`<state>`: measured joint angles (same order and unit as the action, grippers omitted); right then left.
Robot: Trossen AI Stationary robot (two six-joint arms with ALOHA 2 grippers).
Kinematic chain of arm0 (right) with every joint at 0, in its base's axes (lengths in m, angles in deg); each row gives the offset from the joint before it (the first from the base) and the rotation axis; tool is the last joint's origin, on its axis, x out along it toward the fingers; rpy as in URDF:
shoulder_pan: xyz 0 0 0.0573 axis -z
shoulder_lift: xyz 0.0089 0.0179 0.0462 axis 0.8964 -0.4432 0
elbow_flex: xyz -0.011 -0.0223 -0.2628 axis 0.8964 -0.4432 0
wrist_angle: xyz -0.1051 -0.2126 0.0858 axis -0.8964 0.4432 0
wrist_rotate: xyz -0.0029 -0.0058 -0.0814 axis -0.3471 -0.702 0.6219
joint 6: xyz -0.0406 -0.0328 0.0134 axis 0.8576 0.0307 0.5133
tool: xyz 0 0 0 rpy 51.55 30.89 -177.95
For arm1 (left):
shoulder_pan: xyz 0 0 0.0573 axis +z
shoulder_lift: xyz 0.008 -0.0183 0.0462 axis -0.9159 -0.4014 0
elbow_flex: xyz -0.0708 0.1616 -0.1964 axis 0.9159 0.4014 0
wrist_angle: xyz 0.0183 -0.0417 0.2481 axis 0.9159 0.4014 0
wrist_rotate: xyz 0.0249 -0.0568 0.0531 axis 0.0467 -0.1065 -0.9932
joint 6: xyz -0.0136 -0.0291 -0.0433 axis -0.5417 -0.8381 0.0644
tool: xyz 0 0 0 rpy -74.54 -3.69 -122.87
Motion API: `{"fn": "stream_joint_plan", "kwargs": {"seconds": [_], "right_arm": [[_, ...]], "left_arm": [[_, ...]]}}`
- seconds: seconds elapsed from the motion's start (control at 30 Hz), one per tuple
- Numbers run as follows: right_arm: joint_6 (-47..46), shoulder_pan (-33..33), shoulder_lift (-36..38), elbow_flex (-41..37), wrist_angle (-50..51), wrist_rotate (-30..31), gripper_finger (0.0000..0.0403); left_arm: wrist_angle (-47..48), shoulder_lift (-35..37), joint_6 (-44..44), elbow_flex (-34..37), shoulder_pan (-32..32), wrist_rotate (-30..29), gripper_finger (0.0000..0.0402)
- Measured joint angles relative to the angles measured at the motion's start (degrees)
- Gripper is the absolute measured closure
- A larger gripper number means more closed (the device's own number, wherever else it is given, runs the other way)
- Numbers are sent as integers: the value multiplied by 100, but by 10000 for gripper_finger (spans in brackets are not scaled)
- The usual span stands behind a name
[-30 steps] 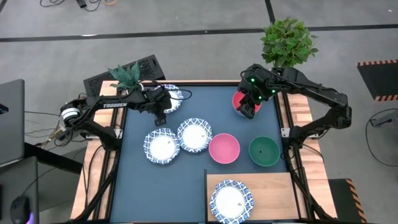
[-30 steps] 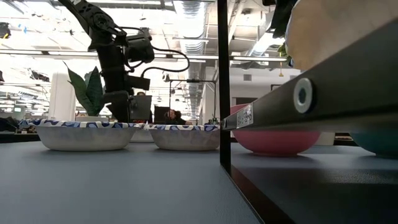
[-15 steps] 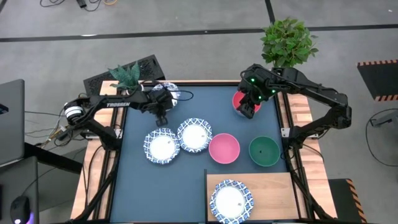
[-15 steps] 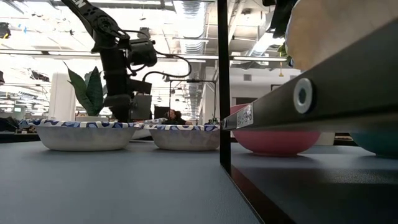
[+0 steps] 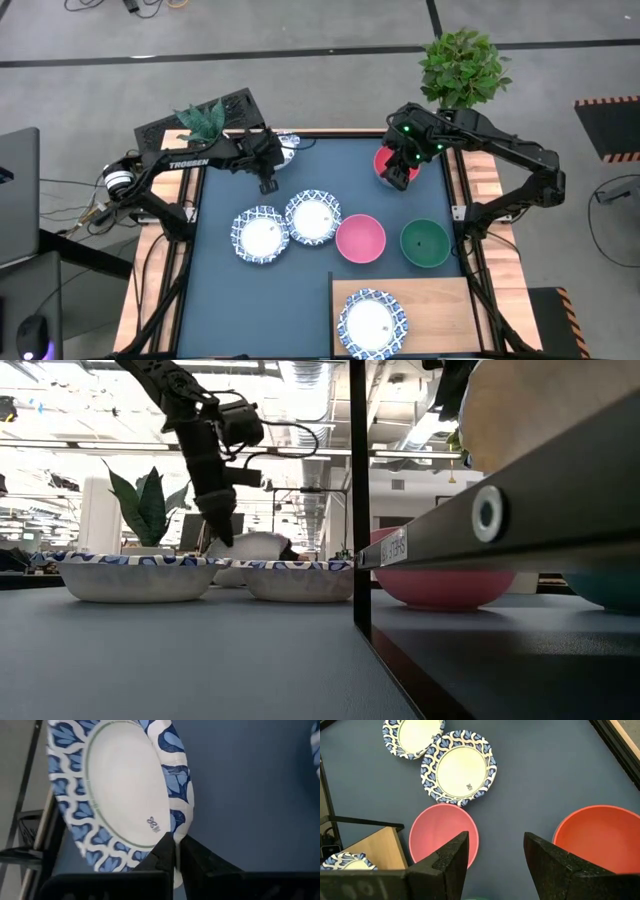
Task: Place and stack bowls onto a shelf
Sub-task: Stack the white patterned bowl on the white patterned bowl on the shelf
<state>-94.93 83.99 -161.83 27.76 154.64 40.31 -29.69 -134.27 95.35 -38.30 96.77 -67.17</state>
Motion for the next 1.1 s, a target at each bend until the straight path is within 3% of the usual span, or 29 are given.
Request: {"fn": "stream_joint_plan", "kwargs": {"seconds": [0.43,1.1], "right_arm": [[44,0,0,0,-4,-2,188],[240,-98,374,-2,-33,-190,188]], "left_arm": [[346,0,-155,-822,-64,-17,400],[920,0,-151,-2317,-711,-45,400]]}}
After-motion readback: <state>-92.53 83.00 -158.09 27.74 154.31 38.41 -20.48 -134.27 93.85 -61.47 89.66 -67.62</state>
